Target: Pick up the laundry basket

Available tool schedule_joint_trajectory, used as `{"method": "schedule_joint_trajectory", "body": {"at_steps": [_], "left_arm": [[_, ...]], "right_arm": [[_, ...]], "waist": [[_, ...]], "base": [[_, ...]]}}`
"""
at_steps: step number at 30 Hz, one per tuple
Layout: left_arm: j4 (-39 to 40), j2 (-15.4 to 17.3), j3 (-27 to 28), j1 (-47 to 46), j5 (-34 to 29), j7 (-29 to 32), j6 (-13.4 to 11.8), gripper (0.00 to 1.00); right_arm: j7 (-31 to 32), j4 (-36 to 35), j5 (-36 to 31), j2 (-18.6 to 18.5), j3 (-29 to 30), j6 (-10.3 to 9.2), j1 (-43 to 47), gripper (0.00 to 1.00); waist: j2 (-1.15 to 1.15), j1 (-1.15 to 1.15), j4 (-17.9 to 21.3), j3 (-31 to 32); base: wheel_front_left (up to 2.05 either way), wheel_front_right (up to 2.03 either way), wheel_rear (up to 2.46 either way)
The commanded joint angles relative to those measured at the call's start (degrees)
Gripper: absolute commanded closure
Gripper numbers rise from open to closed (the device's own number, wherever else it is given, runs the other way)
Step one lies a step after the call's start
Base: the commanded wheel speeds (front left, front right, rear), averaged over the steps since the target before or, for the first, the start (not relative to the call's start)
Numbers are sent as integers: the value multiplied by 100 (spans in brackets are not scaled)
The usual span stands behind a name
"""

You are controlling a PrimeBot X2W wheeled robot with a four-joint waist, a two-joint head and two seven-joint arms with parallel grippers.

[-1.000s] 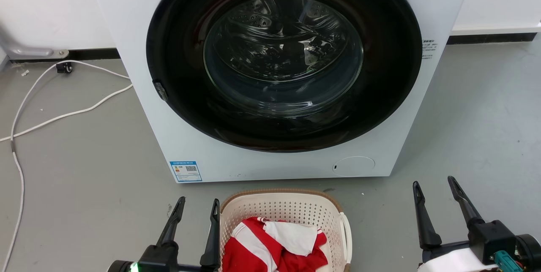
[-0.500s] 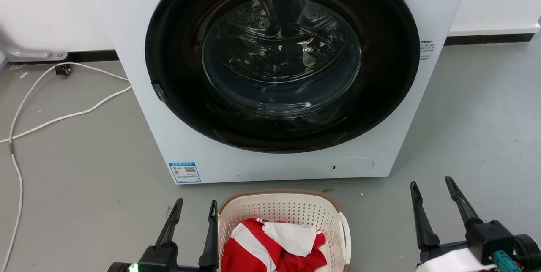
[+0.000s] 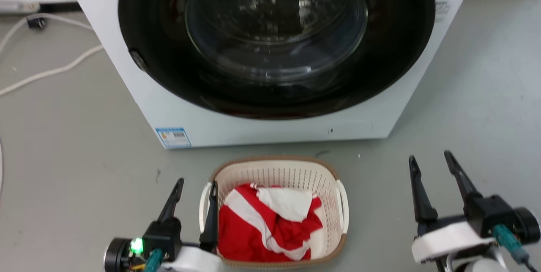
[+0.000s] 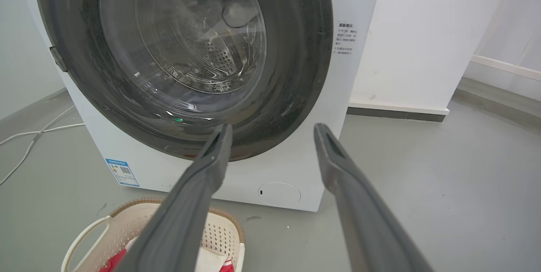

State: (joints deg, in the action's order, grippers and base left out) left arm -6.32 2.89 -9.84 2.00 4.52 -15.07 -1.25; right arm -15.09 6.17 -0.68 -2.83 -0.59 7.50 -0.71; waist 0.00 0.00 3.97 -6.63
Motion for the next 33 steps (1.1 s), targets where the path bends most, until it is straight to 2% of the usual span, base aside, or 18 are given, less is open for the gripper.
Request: {"method": "schedule_joint_trajectory", "body": {"at_steps": [1,7,13,20,30,33], "left_arm": [[-99,-1,46,-229,-78,-16,24,0],[-708,2,361,-972,-11,-16,88,0],[-1379,85,555,-1669,-89,-16,205,0],[-2384,265,542,-2534,-217,-16,345,0],[-4144,380,534,-3697,-188,-16,390,0],[-4583,419,472,-3993,-215,-16,438,0]], "right_arm": [[-12,35,-34,-9,-34,-2,-220,0],[-11,501,7,-9,-220,-2,-943,0],[-12,1359,112,-7,-389,-2,-1676,0],[26,2592,570,-9,-627,-2,-2543,0],[271,4006,824,-7,-914,-2,-3521,0],[391,4394,637,-8,-907,-2,-3769,0]], "waist": [[0,0,55,-550],[0,0,110,-1332],[0,0,152,-1961],[0,0,142,-2630],[0,0,50,-3302],[0,0,31,-3433]], "base": [[0,0,0],[0,0,0],[0,0,0],[0,0,0],[0,0,0],[0,0,0]]}}
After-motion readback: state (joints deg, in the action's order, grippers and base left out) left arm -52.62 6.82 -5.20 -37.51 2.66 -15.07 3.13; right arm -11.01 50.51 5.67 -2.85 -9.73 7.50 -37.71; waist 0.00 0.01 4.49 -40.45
